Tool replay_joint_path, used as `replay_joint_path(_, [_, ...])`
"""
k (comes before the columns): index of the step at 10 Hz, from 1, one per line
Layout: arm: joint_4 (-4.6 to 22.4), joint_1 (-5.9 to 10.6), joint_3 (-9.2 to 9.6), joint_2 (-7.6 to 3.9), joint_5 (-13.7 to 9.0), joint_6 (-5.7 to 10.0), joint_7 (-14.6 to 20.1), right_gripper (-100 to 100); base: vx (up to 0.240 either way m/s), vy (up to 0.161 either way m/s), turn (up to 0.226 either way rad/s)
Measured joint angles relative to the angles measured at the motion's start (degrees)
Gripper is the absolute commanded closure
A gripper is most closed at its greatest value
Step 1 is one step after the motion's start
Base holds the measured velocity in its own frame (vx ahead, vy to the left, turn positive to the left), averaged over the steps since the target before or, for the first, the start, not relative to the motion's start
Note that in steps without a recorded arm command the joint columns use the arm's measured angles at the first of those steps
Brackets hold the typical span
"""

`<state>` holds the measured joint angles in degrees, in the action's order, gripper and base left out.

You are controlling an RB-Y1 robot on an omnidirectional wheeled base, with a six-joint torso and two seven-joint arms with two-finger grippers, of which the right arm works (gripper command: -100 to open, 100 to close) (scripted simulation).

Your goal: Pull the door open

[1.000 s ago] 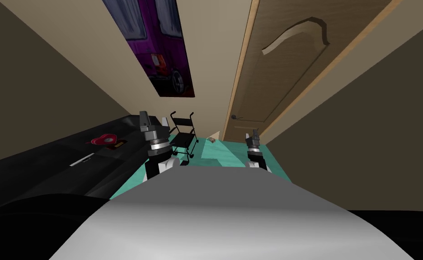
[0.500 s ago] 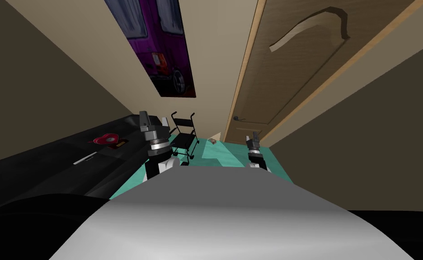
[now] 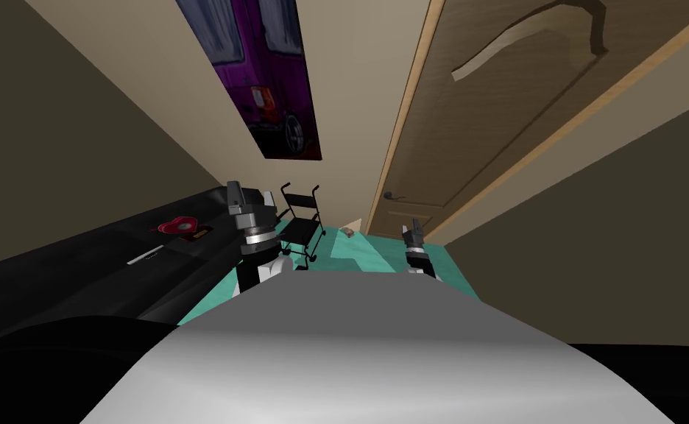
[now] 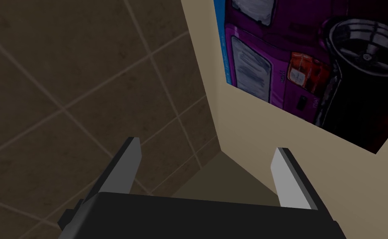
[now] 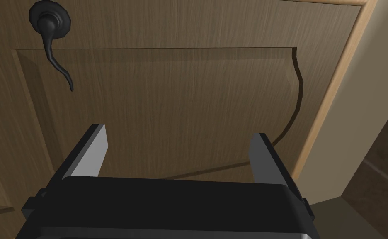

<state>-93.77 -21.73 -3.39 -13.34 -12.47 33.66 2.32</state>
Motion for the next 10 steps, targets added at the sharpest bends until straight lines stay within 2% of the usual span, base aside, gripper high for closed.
replay_joint_path(5, [6.2,0.73,-0.75,-1.58,-1.2,1.40,0.4,-100,0.096,-0.018,0.069])
replay_joint_path(7, [9.2,1.46,-1.27,-2.68,-1.8,1.92,0.9,-100,0.102,-0.003,0.075])
replay_joint_path(8, [9.7,1.37,-1.40,-2.70,-2.0,1.78,0.8,-100,0.098,-0.013,0.071])
replay_joint_path(10, [12.5,1.63,-1.67,-3.45,-2.4,2.66,1.1,-100,0.097,-0.034,0.063])
